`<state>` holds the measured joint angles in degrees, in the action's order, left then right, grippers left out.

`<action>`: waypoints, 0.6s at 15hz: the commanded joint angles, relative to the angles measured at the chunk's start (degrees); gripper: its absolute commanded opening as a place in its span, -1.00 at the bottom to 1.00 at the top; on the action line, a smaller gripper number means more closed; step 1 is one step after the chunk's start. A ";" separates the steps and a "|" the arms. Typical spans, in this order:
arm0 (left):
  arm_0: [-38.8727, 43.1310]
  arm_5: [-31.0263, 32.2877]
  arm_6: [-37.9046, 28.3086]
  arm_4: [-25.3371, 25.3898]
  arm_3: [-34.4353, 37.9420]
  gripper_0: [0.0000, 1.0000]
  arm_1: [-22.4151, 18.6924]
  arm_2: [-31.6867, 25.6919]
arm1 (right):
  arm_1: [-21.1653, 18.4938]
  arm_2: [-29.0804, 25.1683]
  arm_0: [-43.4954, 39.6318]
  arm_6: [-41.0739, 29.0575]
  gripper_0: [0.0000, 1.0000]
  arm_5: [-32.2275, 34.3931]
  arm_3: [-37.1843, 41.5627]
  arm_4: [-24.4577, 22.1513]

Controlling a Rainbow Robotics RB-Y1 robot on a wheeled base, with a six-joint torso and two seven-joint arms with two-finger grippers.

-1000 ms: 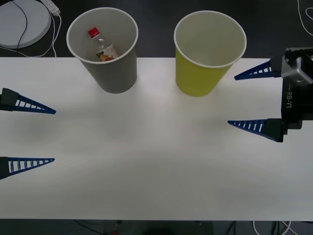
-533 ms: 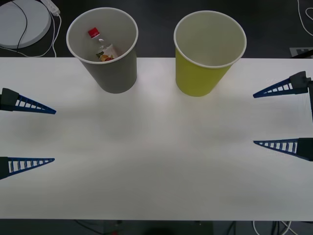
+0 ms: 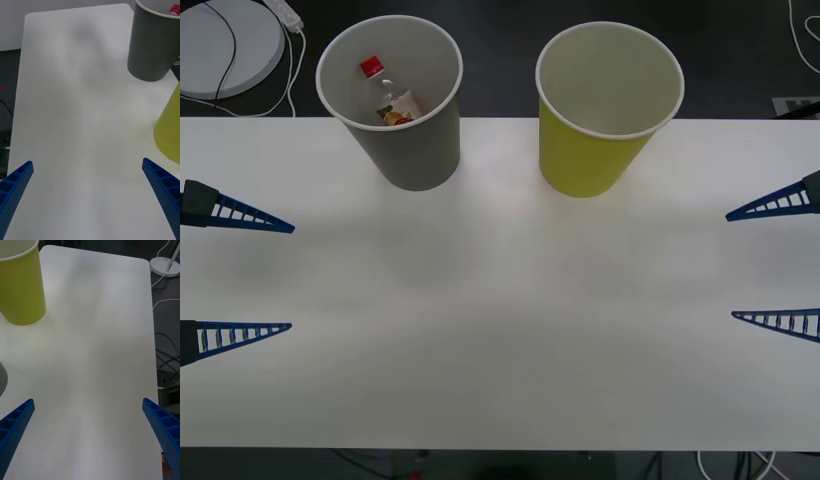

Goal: Put the can into the green bin and the plastic bottle into the gray bin

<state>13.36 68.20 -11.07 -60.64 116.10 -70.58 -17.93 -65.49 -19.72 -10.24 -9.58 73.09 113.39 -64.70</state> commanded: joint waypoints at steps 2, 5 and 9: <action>0.00 0.00 0.00 0.00 0.00 1.00 0.00 0.00 | 1.41 -1.99 -0.84 0.00 1.00 2.85 -0.72 0.02; 0.00 0.00 0.00 0.00 0.00 1.00 0.00 0.00 | 1.50 -2.07 -1.10 0.26 1.00 2.85 -0.81 0.02; 0.00 0.00 0.00 0.00 0.00 1.00 0.00 0.00 | 1.50 -2.07 -1.45 0.35 1.00 2.85 -0.81 0.02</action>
<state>13.36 68.20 -11.07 -60.64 116.10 -70.58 -17.93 -63.99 -21.81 -11.68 -9.18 75.94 112.59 -64.66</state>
